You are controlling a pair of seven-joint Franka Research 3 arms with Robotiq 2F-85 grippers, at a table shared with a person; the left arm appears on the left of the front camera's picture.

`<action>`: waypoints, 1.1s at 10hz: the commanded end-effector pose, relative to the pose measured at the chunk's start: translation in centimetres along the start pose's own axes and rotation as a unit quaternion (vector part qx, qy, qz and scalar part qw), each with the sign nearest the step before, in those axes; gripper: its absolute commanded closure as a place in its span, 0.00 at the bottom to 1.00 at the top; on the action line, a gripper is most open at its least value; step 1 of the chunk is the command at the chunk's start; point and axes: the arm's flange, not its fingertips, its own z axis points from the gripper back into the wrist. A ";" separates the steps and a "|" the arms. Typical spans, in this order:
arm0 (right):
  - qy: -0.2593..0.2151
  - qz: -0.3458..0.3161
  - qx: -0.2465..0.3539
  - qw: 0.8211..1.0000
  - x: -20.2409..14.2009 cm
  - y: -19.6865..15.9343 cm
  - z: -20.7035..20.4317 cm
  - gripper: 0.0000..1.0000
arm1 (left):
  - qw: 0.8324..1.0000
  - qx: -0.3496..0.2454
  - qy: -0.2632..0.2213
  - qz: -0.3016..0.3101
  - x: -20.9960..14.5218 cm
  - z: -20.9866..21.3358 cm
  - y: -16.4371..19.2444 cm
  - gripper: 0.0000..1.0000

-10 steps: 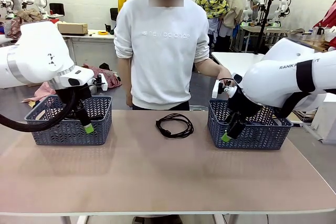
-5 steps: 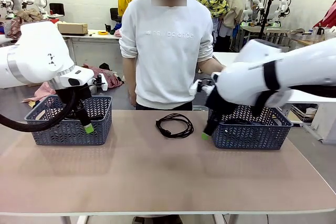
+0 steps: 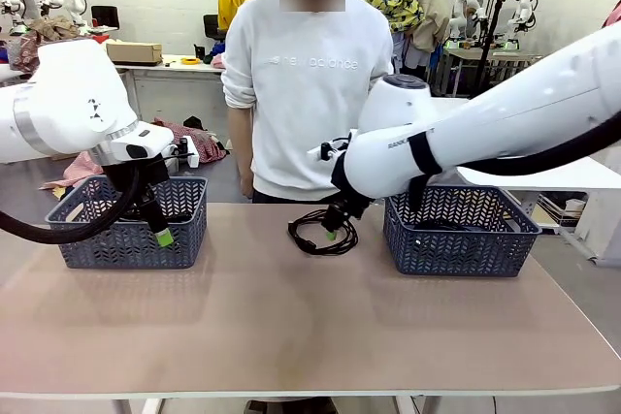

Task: Organize the cables according to human instructions.
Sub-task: Pick up a bundle of cables and place it in the basket indicated by the human.

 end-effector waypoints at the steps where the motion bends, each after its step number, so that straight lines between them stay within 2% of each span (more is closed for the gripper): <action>1: 0.018 -0.025 -0.015 0.999 3.9 0.7 -0.9 0.00 | 1.000 -0.001 0.003 0.000 -0.3 0.2 0.1 0.00; 5: 0.037 -0.044 -0.005 0.998 8.1 0.8 -3.4 0.00 | 1.000 -0.001 0.003 0.000 -0.3 0.2 0.1 0.00; 11: 0.033 -0.034 0.013 0.999 7.3 0.6 -3.8 0.00 | 1.000 -0.001 0.003 0.000 -0.3 0.2 0.1 0.00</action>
